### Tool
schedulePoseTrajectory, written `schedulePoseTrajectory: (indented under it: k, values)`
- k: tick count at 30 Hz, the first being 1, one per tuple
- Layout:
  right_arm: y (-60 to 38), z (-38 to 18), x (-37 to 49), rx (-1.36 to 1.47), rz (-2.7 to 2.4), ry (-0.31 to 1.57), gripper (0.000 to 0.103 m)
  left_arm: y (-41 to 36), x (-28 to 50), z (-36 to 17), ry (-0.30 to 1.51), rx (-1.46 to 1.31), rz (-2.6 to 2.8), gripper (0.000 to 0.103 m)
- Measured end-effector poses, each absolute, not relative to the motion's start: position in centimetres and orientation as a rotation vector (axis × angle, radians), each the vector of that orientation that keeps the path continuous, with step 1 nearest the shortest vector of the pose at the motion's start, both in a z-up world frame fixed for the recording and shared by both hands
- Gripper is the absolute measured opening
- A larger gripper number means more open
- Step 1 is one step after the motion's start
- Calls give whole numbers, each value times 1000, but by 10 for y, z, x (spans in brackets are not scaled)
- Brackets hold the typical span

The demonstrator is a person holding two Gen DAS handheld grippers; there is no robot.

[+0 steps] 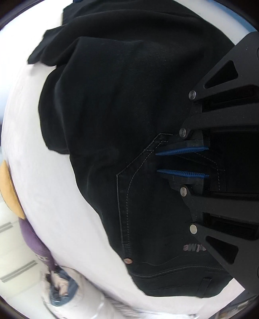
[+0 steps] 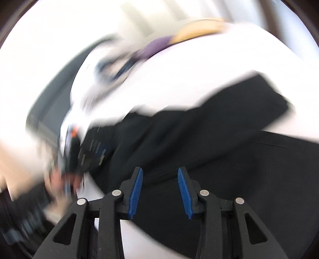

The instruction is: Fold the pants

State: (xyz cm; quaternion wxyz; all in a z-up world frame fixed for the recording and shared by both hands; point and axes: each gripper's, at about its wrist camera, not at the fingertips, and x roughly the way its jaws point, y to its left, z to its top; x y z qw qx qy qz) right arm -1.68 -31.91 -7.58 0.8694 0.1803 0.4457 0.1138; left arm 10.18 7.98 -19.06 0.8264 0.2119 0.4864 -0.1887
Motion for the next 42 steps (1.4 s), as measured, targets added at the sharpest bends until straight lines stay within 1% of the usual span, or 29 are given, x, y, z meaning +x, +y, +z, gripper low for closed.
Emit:
schedulePoseTrajectory:
  k: [4, 8, 9, 17, 19, 21, 22, 23, 24, 26, 29, 33, 37, 40, 42]
  values:
    - [-408, -91, -6, 734, 86, 825, 41, 74, 112, -188, 1059, 473, -399, 15]
    - [-444, -115, 12, 919, -13, 809, 41, 73, 107, -190, 1075, 474, -383, 15]
    - [-450, -120, 16, 951, -32, 811, 39, 73, 109, -189, 1077, 463, -384, 15]
    - [-459, -129, 53, 1061, -108, 804, 38, 85, 115, -191, 1091, 415, -395, 15]
    - [-456, -130, 59, 1069, -102, 797, 38, 92, 110, -193, 1089, 409, -395, 15]
    - [-454, -128, 58, 1064, -82, 783, 35, 98, 106, -193, 1085, 408, -395, 15]
    - [-453, -127, 63, 1046, -76, 789, 29, 99, 105, -194, 1083, 407, -395, 15]
    - [-454, -127, 60, 1032, -78, 791, 15, 102, 103, -194, 1082, 407, -394, 15]
    - [-454, -127, 61, 1026, -81, 790, 9, 102, 103, -194, 1080, 408, -394, 15]
    - [-456, -125, 53, 1018, -82, 781, 6, 103, 101, -198, 1079, 406, -392, 15]
    - [-454, -107, 43, 951, -80, 747, 4, 103, 101, -199, 1080, 405, -391, 15]
    - [-453, -61, 12, 855, -62, 668, 4, 105, 103, -197, 1090, 391, -393, 15]
    - [-455, -22, -40, 783, -72, 605, 4, 106, 104, -196, 1091, 392, -388, 15]
    - [-460, -19, -87, 798, -113, 603, 4, 106, 103, -196, 1091, 390, -379, 15]
    - [-459, -32, -118, 770, -168, 646, 4, 106, 104, -196, 1091, 388, -377, 15]
